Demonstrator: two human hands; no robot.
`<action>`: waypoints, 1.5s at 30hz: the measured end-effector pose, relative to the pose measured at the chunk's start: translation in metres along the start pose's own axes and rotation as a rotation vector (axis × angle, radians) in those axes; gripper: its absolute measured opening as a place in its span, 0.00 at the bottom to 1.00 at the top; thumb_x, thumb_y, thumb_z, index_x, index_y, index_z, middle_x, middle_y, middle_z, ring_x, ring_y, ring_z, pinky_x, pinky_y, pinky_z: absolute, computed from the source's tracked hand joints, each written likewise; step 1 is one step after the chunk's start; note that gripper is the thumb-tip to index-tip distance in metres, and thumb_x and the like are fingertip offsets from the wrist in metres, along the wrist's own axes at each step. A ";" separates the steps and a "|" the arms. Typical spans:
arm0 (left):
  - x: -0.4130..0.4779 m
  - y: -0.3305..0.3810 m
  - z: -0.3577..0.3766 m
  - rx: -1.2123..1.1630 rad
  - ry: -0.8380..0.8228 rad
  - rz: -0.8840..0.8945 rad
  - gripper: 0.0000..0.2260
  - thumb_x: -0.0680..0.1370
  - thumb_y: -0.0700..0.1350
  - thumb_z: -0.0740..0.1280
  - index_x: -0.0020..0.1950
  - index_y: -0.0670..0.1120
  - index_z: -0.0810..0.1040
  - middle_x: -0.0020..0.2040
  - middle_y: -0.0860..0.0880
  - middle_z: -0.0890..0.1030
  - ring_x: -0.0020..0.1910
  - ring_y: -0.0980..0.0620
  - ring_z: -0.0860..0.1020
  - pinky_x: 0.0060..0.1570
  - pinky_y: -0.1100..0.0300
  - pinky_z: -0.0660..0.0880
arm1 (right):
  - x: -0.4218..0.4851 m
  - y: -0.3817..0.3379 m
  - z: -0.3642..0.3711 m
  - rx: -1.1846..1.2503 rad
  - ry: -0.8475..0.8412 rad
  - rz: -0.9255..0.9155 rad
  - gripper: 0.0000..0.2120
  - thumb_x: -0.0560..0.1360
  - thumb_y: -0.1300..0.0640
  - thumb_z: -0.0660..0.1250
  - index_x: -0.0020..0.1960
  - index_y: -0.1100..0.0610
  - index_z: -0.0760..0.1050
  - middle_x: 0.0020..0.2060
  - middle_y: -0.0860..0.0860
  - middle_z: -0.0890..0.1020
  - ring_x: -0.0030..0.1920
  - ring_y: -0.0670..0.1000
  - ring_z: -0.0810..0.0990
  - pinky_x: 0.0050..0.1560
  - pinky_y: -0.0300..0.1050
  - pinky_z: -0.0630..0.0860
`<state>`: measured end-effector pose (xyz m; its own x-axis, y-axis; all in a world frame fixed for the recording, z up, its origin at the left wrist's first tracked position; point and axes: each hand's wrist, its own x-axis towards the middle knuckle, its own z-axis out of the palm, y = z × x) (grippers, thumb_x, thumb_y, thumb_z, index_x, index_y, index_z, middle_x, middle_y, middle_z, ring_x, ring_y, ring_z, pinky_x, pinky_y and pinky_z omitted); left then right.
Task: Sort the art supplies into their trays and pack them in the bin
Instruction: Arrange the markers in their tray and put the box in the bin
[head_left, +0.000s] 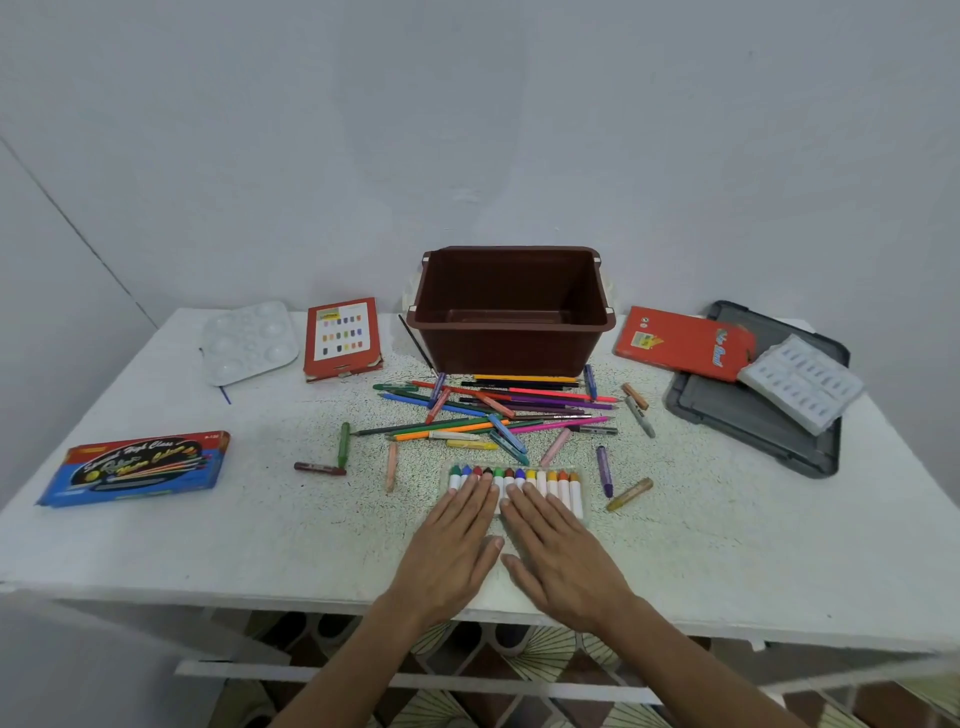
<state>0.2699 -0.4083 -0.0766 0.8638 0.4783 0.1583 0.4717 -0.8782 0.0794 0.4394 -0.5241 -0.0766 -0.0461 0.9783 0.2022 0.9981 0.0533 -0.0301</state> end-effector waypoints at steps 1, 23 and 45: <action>0.000 0.001 -0.001 0.000 0.001 0.004 0.26 0.85 0.55 0.45 0.79 0.42 0.59 0.79 0.45 0.59 0.79 0.49 0.56 0.73 0.52 0.54 | 0.000 0.000 0.000 -0.001 0.007 0.006 0.29 0.84 0.42 0.50 0.78 0.60 0.58 0.78 0.57 0.58 0.79 0.54 0.55 0.74 0.52 0.55; 0.003 0.000 -0.003 -0.018 -0.028 0.021 0.26 0.85 0.57 0.49 0.78 0.44 0.62 0.79 0.46 0.62 0.79 0.49 0.57 0.73 0.48 0.55 | -0.001 -0.002 -0.001 -0.024 0.021 0.183 0.33 0.83 0.41 0.50 0.78 0.63 0.58 0.77 0.60 0.61 0.79 0.57 0.55 0.74 0.55 0.54; 0.022 -0.004 -0.001 -0.050 -0.075 0.108 0.25 0.85 0.53 0.46 0.80 0.43 0.57 0.80 0.46 0.58 0.79 0.49 0.54 0.74 0.51 0.51 | 0.000 -0.001 -0.002 -0.016 -0.025 0.277 0.31 0.82 0.43 0.52 0.79 0.59 0.56 0.79 0.55 0.58 0.79 0.57 0.51 0.75 0.56 0.55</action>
<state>0.2864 -0.3944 -0.0721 0.9208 0.3784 0.0944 0.3675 -0.9229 0.1152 0.4384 -0.5244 -0.0750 0.2280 0.9598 0.1640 0.9733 -0.2200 -0.0655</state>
